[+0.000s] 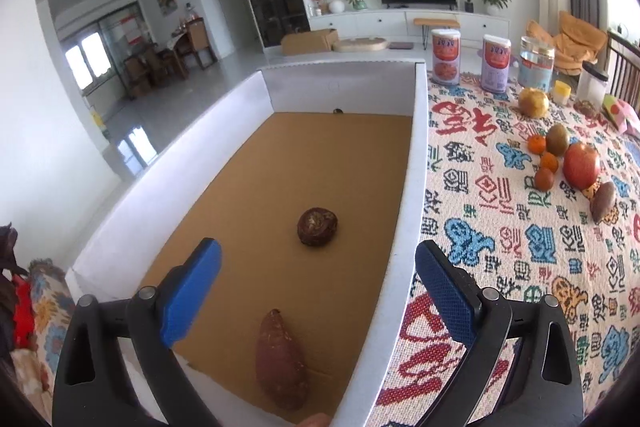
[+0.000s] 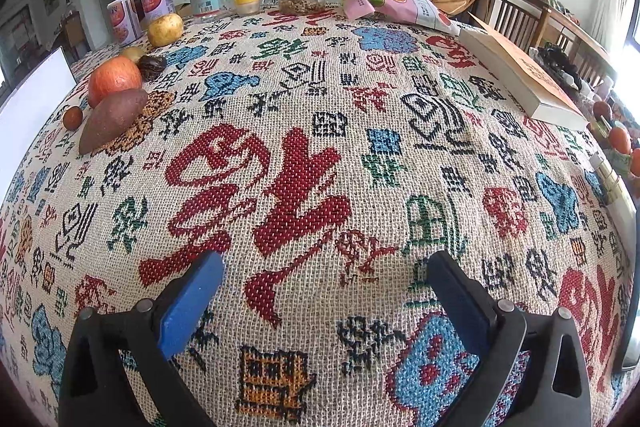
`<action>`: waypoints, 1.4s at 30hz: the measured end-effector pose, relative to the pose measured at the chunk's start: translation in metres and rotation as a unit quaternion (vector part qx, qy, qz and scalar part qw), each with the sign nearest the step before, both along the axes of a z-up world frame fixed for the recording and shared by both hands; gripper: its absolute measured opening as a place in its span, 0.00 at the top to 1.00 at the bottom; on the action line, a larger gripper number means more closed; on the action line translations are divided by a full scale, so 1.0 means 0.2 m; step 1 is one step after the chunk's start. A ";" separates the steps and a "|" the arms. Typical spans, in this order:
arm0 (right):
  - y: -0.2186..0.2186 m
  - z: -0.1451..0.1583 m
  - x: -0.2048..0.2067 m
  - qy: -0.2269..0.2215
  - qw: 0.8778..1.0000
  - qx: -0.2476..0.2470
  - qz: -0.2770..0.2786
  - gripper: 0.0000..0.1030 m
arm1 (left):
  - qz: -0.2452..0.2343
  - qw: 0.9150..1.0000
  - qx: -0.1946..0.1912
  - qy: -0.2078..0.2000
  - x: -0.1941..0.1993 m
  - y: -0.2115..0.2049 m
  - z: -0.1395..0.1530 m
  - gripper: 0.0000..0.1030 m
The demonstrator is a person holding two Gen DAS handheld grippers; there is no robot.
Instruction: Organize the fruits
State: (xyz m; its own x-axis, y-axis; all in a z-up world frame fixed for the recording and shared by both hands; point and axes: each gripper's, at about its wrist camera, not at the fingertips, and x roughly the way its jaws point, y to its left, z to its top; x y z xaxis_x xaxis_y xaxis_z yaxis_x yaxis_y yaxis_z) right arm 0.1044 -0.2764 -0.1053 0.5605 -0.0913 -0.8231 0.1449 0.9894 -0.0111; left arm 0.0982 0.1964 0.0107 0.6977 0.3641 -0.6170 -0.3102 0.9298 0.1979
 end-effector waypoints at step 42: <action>-0.01 -0.01 0.00 0.000 1.000 0.005 -0.001 0.00 | -0.245 0.956 -0.104 0.124 0.32 -0.98 -0.57 0.00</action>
